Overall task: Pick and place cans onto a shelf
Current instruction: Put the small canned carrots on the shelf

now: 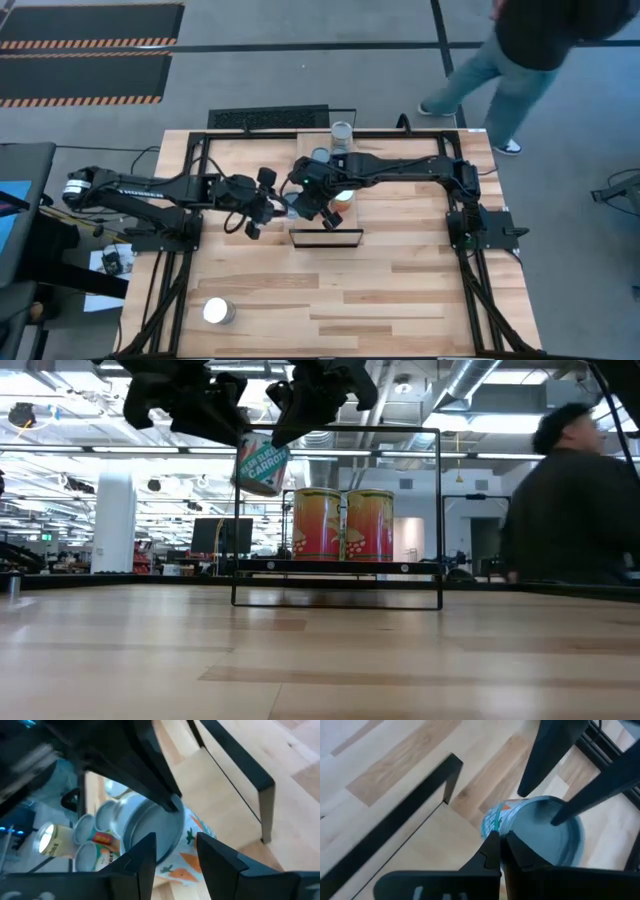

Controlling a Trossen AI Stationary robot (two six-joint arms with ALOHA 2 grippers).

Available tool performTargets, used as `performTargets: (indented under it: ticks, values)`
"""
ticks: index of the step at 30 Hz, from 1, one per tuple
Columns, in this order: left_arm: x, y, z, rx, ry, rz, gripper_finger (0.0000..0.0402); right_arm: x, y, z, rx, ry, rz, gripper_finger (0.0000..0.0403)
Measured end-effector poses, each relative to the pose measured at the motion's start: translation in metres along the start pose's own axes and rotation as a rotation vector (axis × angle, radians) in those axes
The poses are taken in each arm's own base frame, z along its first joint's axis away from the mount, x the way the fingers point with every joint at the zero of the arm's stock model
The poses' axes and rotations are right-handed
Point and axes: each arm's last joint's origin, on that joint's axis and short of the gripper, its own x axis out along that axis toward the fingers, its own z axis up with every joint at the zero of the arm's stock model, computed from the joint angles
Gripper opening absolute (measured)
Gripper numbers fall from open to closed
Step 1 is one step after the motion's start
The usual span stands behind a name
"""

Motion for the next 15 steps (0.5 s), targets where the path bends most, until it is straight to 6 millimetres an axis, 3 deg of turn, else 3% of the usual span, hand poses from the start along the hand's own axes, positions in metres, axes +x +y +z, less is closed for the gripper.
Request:
performTargets:
  ticks: [8, 15]
  values:
    - [0.0043, -0.0030, 0.0024, 0.018, 0.021, -0.029, 0.0119, 0.0003, 0.0009, 0.0014, -0.007, -0.006, 0.001, 0.0012]
    - [0.0042, -0.0045, 0.0008, 0.050, 0.033, -0.049, 0.0033, 0.0004, -0.0009, 0.0033, -0.015, -0.026, -0.018, 0.0012]
